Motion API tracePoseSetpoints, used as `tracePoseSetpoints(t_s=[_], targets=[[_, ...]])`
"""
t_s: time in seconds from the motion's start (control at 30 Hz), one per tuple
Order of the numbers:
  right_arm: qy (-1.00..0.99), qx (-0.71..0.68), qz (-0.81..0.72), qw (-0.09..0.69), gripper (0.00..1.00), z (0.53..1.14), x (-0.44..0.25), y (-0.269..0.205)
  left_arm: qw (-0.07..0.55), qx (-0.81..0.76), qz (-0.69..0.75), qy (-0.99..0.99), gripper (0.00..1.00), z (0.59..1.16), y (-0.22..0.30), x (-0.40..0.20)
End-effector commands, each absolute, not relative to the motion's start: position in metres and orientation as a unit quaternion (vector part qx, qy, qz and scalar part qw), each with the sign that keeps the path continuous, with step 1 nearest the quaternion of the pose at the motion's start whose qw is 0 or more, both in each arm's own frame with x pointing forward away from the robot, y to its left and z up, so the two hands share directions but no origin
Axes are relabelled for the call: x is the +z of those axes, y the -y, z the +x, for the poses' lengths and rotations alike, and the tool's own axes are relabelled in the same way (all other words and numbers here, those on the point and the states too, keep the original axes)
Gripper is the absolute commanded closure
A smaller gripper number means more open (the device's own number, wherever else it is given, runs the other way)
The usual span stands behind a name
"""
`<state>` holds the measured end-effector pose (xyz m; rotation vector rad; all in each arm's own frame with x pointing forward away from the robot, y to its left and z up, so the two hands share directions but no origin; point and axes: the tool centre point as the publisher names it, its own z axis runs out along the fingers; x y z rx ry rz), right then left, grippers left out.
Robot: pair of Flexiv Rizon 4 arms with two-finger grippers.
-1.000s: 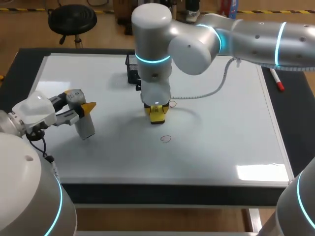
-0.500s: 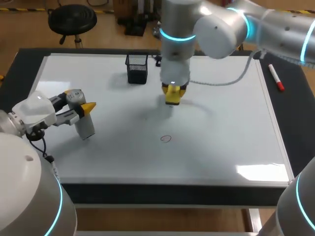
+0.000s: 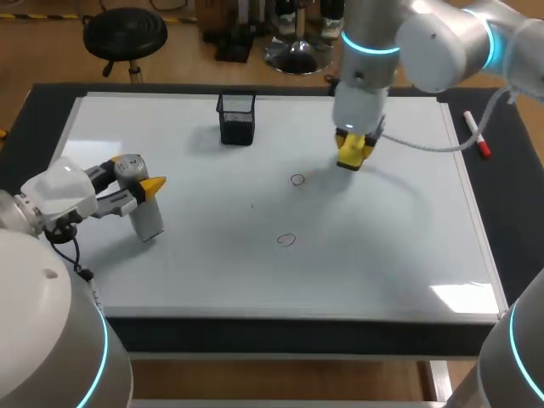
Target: Pick up the inspection probe, press it on each red-marked spot on the whiteboard one by one, put down the probe, pick up the eraser, and wipe off all the red marks.
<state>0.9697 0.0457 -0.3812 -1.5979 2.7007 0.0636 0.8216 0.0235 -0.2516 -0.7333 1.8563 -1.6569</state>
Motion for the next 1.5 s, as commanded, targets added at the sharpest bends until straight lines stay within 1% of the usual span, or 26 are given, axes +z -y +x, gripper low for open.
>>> tracePoseSetpoints(t_s=[0.03,0.3,0.77,0.9,1.5], targets=[[-0.868,0.029,-0.495,0.0,1.0,0.978,-0.383,-0.017,0.277,-0.612,-0.277,-0.687,1.0,0.823,-0.018,-0.252],[-0.887,0.026,-0.461,-0.008,1.0,0.988,-0.387,0.013,0.277,-0.612,-0.277,-0.687,1.0,0.823,-0.018,-0.252],[-0.905,0.023,-0.425,-0.01,1.0,0.996,-0.389,0.045,0.277,-0.612,-0.277,-0.687,1.0,0.823,-0.018,-0.252],[-0.906,0.005,-0.424,-0.02,1.0,0.997,-0.386,0.045,0.277,-0.612,-0.277,-0.687,1.0,0.823,-0.018,-0.252],[-0.905,0.005,-0.425,-0.017,1.0,0.997,-0.384,0.044,0.277,-0.612,-0.277,-0.687,1.0,0.823,-0.018,-0.252]])
